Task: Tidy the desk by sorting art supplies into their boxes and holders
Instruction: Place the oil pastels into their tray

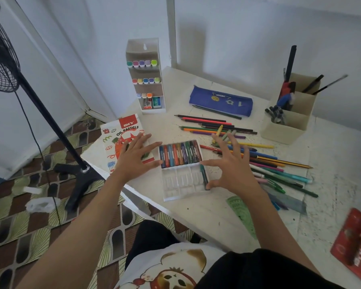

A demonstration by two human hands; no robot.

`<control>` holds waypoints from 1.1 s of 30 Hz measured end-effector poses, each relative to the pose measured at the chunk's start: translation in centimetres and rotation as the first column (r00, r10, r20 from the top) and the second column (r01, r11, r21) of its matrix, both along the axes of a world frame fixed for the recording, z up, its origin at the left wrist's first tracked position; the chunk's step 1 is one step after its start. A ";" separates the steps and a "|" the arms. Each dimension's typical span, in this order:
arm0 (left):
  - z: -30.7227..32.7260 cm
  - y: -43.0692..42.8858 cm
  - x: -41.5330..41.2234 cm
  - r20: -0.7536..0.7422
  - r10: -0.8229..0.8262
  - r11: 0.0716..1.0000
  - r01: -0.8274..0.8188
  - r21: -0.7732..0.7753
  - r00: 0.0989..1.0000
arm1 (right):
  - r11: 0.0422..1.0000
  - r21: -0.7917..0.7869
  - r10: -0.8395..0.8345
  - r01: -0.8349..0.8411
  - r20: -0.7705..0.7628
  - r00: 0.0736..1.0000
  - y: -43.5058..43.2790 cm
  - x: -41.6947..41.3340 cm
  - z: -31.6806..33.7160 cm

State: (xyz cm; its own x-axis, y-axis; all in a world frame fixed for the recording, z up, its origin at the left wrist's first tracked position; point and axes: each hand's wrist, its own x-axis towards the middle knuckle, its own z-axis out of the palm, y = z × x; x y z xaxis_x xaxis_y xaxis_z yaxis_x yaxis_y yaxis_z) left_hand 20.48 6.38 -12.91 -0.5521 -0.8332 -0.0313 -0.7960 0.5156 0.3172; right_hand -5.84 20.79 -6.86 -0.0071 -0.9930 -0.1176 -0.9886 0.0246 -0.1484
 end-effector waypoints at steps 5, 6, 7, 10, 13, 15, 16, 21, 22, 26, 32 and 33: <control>0.1 0.1 0.0 0.007 0.004 1.000 -0.004 0.001 1.000 | 0.997 0.076 -0.018 0.018 0.001 1.000 -0.2 0.3 -0.4; 0.1 0.1 -0.1 0.005 0.004 1.000 -0.004 0.001 1.000 | 0.996 0.086 -0.026 0.025 0.016 1.000 -0.3 0.3 -0.4; 0.2 0.1 -0.1 0.004 0.004 1.000 -0.004 0.002 1.000 | 0.995 0.097 -0.036 0.032 0.036 0.999 -0.4 0.3 -0.4; 0.3 0.2 -0.1 0.000 0.006 1.000 -0.006 0.001 1.000 | 0.989 0.128 -0.081 0.067 0.106 0.991 -0.5 0.2 -0.5; 0.3 0.2 -0.1 0.000 0.005 1.000 -0.005 0.003 1.000 | 0.987 0.140 -0.102 0.079 0.165 0.981 -0.6 0.1 -0.8; 0.3 0.2 -0.1 0.004 0.007 1.000 -0.007 0.006 1.000 | 0.990 0.134 -0.078 0.053 0.188 0.979 -0.7 -0.2 -0.9; 0.3 0.2 -0.1 0.007 0.006 1.000 -0.006 0.004 1.000 | 0.991 0.127 -0.058 0.033 0.202 0.978 -0.7 -0.5 -0.9; 0.2 0.2 -0.1 0.002 0.005 1.000 -0.005 0.005 1.000 | 0.993 0.018 -0.117 0.116 0.235 0.965 -2.1 -3.1 -0.3; 0.3 0.2 -0.1 -0.001 0.005 1.000 -0.005 0.005 1.000 | 0.987 -0.017 -0.153 0.160 0.207 0.966 -2.5 -3.8 -0.2; 0.3 0.2 -0.1 -0.002 0.006 1.000 -0.006 0.017 1.000 | 0.943 -0.087 -0.303 0.320 0.171 0.938 -4.7 -5.7 0.1; 0.4 0.3 -0.1 0.028 0.010 0.999 -0.011 0.037 1.000 | 0.953 0.004 -0.304 0.304 -0.012 0.953 -7.9 -6.1 0.0; 0.5 0.3 -0.2 0.025 0.012 0.999 -0.013 0.039 1.000 | 0.952 0.010 -0.304 0.305 -0.012 0.952 -8.3 -6.1 -0.1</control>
